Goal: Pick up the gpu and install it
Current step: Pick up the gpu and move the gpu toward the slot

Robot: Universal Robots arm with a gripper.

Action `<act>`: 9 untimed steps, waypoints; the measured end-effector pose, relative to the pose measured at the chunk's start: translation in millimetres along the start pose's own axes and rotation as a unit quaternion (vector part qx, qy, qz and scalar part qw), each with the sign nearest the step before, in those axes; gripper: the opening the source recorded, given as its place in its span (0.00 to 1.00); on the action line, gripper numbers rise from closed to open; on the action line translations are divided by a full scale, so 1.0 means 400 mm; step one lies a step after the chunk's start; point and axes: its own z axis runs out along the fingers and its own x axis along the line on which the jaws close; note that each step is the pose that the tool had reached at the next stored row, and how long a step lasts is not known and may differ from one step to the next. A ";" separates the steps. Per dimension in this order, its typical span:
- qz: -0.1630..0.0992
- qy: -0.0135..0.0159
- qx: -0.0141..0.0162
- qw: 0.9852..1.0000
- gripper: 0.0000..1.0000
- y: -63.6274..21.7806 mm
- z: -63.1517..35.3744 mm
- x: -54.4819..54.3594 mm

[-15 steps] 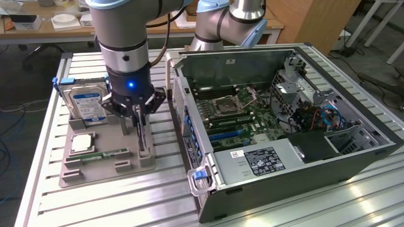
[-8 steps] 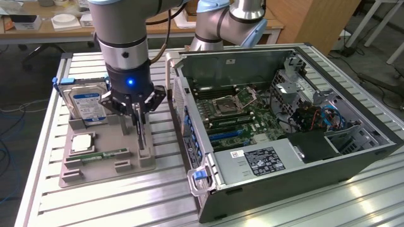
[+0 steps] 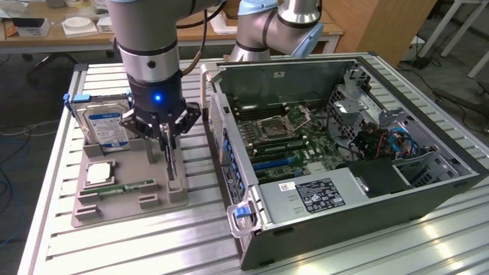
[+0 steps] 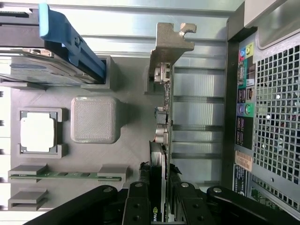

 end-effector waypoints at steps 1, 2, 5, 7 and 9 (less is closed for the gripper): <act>0.000 0.000 0.000 1.000 0.26 0.000 -0.001 0.000; 0.000 0.000 0.000 1.000 0.26 0.000 -0.002 0.000; 0.000 0.000 0.000 1.000 0.26 0.000 -0.006 0.000; 0.000 0.000 0.000 1.000 0.26 0.000 -0.010 0.000; 0.000 0.000 0.000 1.000 0.26 0.001 -0.013 0.000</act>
